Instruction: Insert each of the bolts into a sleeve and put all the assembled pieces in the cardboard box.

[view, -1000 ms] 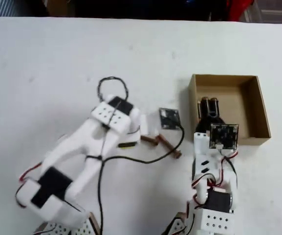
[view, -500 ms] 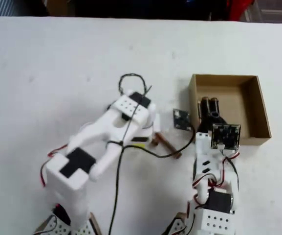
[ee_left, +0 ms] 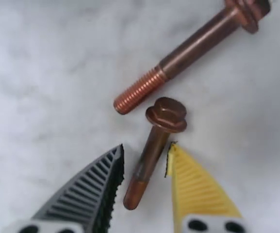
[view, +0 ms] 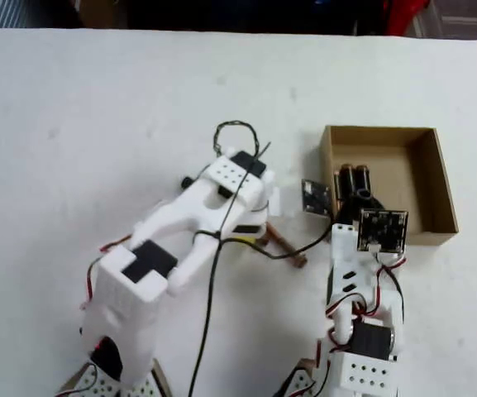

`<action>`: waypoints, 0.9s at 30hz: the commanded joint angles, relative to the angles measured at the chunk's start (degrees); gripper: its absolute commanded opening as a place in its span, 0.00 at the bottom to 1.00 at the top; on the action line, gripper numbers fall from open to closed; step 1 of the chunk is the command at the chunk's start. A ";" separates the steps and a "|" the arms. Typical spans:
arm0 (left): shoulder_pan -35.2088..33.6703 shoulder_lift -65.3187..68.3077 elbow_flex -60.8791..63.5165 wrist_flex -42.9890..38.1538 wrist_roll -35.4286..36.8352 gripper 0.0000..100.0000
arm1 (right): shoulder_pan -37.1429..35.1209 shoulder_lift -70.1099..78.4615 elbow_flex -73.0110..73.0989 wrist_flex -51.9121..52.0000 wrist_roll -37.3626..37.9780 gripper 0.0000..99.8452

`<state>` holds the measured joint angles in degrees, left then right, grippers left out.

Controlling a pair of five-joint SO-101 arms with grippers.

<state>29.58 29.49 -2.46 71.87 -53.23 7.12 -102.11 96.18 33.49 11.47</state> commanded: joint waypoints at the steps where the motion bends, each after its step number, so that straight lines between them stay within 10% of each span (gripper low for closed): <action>1: 2.95 -0.31 -2.55 -0.79 0.00 0.17 | 0.22 -1.01 0.35 -1.71 0.70 0.02; 23: 8.57 -0.84 -2.73 -1.32 0.09 0.02 | 0.13 -1.01 0.35 -1.63 0.70 0.02; 27: 5.76 -0.84 -2.73 -0.97 9.85 0.02 | 0.04 -1.01 0.44 -1.63 0.70 0.02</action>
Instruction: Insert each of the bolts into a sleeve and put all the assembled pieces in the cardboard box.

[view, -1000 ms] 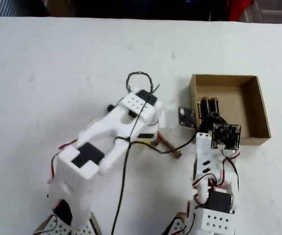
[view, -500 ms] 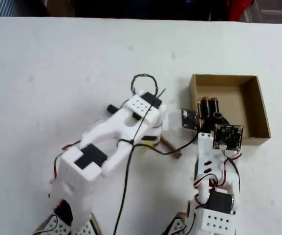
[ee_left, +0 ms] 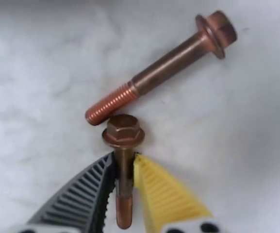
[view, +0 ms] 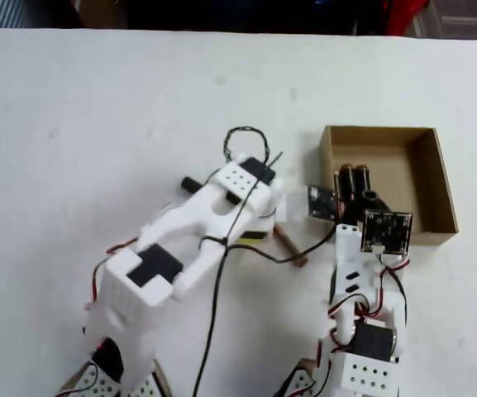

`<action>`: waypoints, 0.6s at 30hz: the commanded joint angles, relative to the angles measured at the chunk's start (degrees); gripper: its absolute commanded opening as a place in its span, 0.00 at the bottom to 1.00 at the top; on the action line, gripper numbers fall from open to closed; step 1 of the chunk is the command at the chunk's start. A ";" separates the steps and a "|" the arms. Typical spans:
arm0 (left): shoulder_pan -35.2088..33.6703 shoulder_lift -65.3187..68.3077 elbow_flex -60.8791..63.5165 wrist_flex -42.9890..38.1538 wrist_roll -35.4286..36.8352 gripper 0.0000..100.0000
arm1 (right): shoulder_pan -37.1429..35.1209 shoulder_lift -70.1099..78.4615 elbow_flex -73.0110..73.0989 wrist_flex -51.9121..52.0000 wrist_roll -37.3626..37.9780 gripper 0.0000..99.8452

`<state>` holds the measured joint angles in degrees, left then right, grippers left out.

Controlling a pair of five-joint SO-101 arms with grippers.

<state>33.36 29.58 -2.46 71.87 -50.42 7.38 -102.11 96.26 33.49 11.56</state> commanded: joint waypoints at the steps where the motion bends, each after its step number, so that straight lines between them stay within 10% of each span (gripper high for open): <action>1: 0.92 -0.92 -2.73 -0.97 10.55 0.02 | -0.22 -1.01 0.35 -1.63 0.62 0.02; 8: -4.79 -1.10 -2.81 1.23 27.34 0.02 | -0.31 -1.01 0.35 -1.54 0.62 0.02; 18: -13.32 -8.04 -5.27 11.34 31.38 0.02 | -0.57 -1.01 0.44 -1.45 0.35 0.02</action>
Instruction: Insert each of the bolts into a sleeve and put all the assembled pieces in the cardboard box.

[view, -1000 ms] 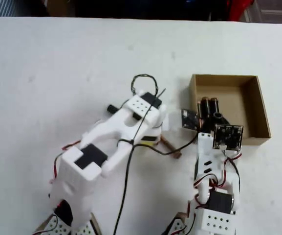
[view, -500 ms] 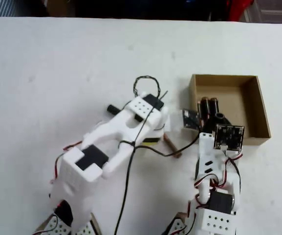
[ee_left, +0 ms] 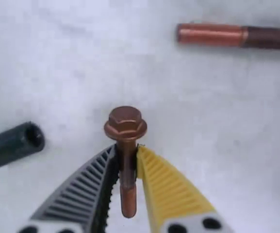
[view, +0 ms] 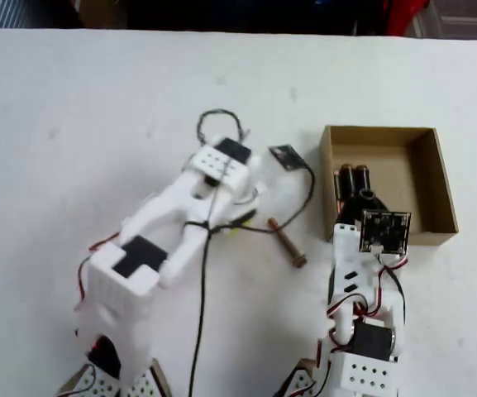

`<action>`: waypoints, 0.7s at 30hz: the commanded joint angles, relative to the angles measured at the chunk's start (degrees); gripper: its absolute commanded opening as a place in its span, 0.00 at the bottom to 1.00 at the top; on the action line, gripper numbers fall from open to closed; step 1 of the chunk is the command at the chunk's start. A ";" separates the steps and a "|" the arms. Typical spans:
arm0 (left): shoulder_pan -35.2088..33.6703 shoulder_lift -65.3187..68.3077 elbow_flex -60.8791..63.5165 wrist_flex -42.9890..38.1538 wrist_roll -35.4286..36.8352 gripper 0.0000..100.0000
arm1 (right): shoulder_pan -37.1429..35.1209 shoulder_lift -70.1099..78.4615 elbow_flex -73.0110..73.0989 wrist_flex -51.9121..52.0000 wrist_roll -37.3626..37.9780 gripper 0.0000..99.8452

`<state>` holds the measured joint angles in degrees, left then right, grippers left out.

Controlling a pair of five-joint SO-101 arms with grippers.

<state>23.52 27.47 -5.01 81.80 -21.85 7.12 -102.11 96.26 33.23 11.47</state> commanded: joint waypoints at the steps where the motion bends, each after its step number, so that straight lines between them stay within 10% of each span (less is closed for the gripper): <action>1: -4.70 -6.73 -2.64 1.49 4.92 0.02 | -0.57 -1.01 0.53 -1.19 0.35 0.02; 21: -20.70 -35.74 21.89 1.05 10.20 0.02 | -26.95 -0.92 0.62 -1.01 0.70 0.02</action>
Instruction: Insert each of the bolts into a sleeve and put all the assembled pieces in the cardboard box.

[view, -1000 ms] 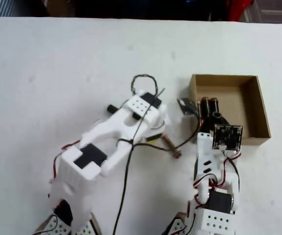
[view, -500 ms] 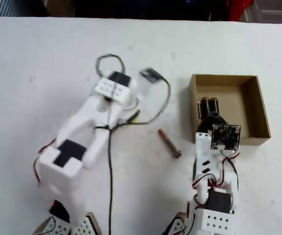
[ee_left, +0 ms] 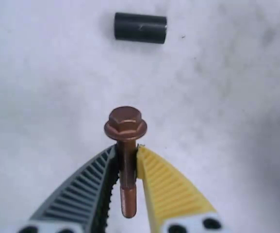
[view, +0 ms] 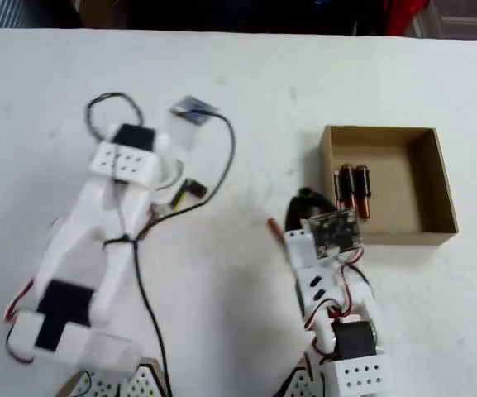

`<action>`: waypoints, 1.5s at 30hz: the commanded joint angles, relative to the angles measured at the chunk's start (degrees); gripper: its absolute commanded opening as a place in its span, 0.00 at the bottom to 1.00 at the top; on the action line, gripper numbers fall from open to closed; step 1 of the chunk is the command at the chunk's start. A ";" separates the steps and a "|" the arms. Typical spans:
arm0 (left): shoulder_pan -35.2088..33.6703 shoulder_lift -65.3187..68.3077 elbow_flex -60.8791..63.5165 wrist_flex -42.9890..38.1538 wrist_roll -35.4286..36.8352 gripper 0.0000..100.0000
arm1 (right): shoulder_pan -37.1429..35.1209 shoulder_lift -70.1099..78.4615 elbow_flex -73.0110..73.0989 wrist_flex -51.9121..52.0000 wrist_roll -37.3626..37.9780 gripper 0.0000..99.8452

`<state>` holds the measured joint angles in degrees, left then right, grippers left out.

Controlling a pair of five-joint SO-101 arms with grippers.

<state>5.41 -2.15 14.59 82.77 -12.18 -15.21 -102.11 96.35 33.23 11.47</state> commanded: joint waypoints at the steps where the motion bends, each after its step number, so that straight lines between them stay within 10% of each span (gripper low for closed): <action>1: -3.47 -6.90 3.69 0.09 0.53 0.02 | -6.46 -0.92 0.53 -1.01 0.70 0.02; 22: -9.63 -8.13 6.15 -0.79 1.23 0.02 | -24.48 -0.92 0.53 -1.54 0.18 0.02; 28: -8.84 -8.13 2.37 -1.32 12.48 0.02 | -24.75 -1.01 0.53 -3.65 0.09 0.02; 45: 4.26 -26.07 0.70 -9.93 14.07 0.02 | -23.69 -0.57 0.53 -14.81 -11.69 0.02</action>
<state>7.69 -23.34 18.02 75.38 1.01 -39.47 -102.11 96.35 20.04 3.47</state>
